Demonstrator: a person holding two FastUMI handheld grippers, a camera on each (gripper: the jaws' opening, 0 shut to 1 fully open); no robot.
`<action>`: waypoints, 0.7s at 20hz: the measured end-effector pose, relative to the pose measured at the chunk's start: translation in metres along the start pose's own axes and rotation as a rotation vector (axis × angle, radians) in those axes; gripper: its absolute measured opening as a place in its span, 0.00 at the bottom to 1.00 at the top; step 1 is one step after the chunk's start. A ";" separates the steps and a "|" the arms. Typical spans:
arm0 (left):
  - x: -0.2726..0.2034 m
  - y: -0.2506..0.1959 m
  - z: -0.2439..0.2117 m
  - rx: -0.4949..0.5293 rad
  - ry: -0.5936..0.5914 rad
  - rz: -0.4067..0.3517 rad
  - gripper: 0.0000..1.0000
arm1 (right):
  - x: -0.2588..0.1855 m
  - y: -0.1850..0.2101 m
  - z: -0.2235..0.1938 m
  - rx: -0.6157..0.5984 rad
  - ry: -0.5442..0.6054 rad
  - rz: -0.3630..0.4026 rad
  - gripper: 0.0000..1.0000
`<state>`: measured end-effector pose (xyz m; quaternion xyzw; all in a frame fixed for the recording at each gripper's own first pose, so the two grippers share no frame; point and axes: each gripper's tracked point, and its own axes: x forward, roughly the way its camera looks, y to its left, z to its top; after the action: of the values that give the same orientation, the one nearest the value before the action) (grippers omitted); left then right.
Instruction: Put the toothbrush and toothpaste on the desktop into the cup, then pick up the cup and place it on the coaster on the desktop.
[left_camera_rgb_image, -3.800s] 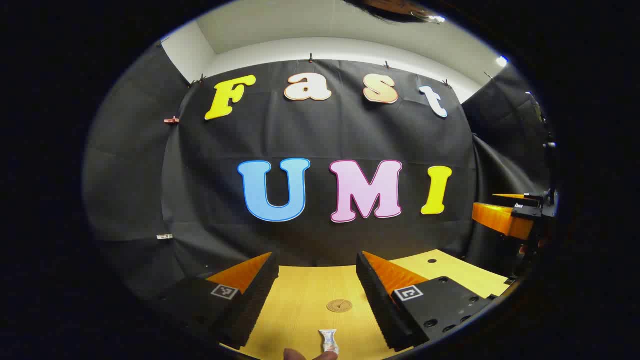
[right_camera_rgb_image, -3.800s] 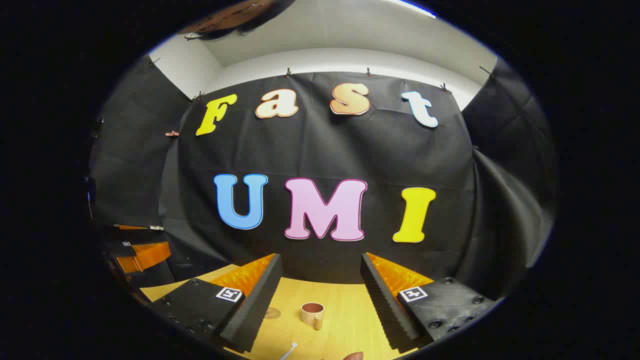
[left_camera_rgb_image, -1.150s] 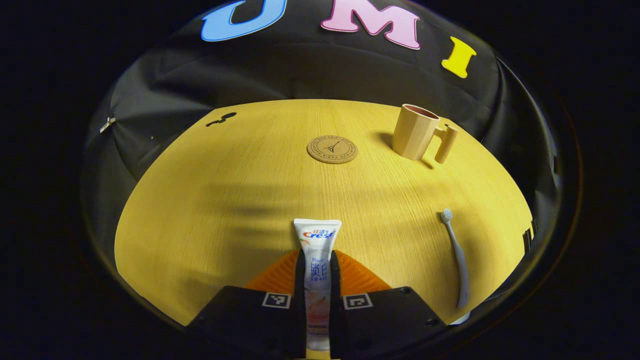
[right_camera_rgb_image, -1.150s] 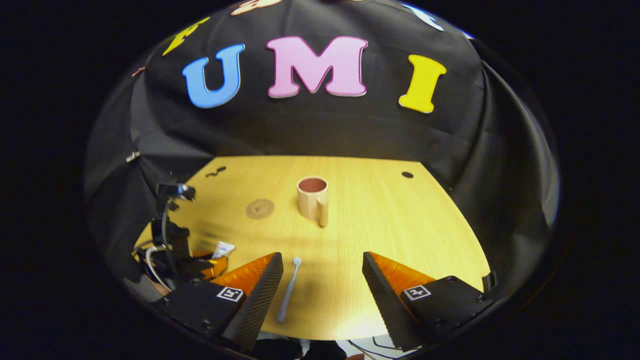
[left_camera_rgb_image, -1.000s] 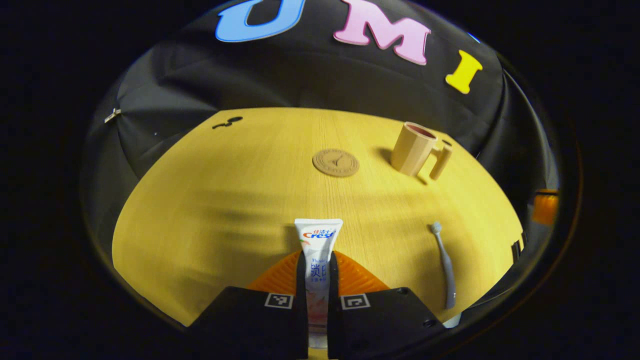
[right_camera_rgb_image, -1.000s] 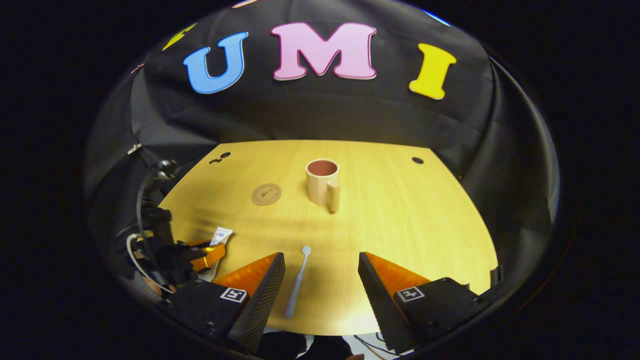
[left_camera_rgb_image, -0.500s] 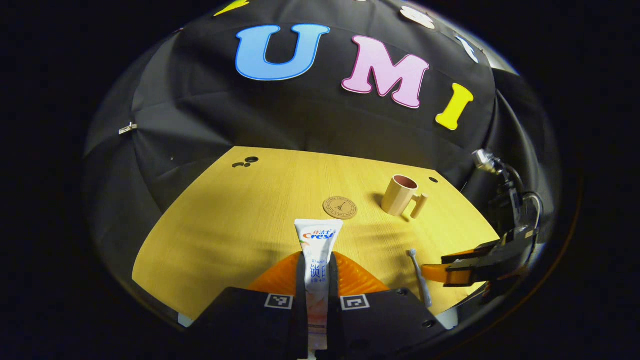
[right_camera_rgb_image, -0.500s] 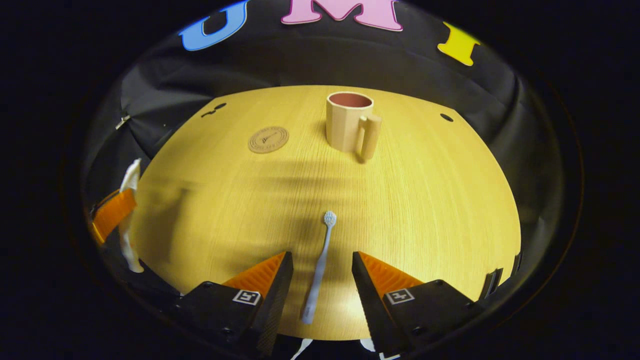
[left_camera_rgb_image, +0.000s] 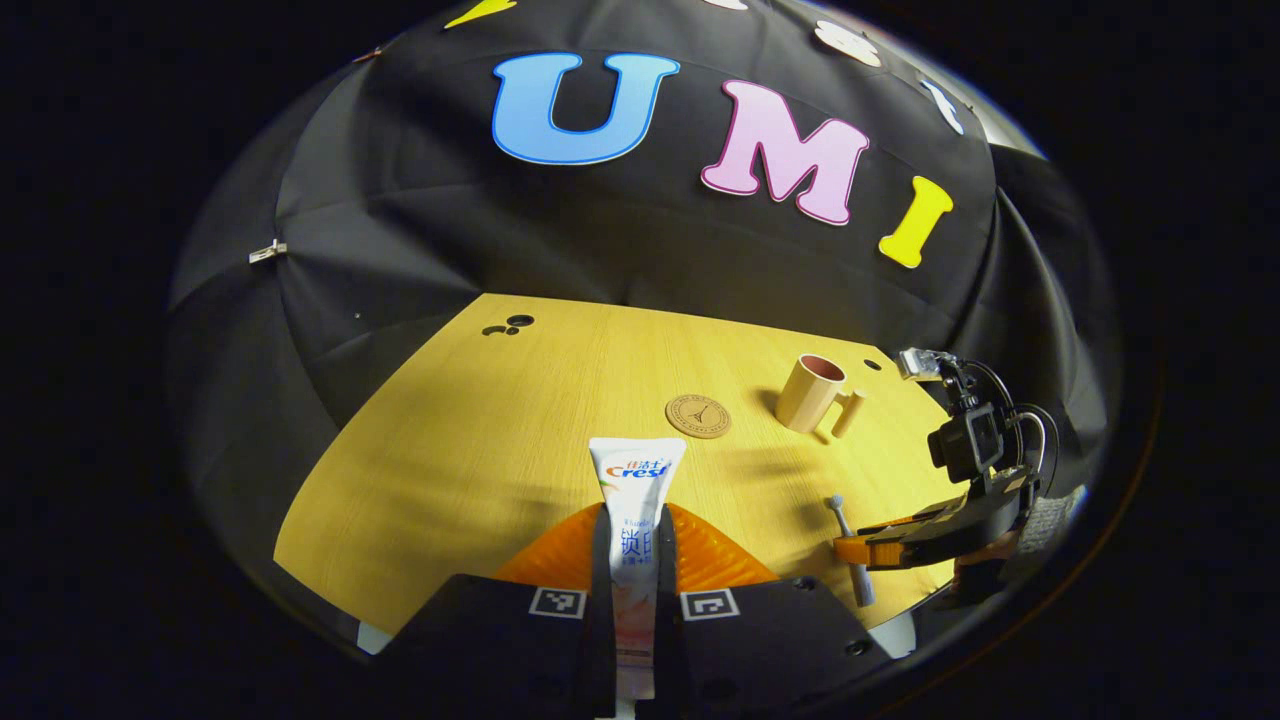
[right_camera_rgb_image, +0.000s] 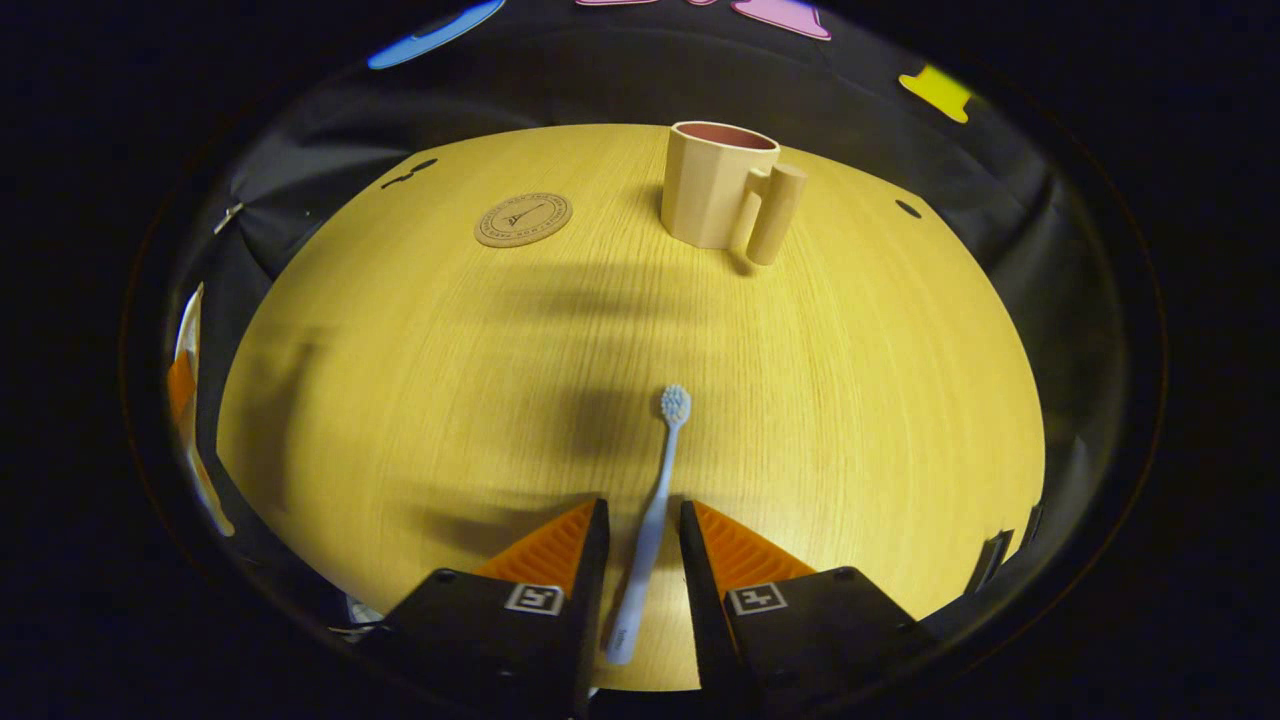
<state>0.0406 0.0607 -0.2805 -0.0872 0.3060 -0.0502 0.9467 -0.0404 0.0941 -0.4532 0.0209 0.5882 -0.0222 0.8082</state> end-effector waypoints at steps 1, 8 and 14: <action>-0.001 0.001 0.001 0.002 -0.002 0.002 0.20 | -0.006 0.001 0.001 0.016 0.002 0.010 0.34; 0.003 -0.031 0.041 0.005 -0.079 -0.035 0.20 | -0.005 0.000 0.005 0.076 -0.057 0.082 0.07; 0.036 -0.104 0.138 -0.080 -0.272 -0.143 0.20 | -0.072 -0.013 0.054 0.135 -0.371 0.242 0.07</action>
<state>0.1465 -0.0282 -0.1701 -0.1523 0.1698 -0.0931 0.9692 -0.0121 0.0789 -0.3681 0.1410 0.4200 0.0322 0.8959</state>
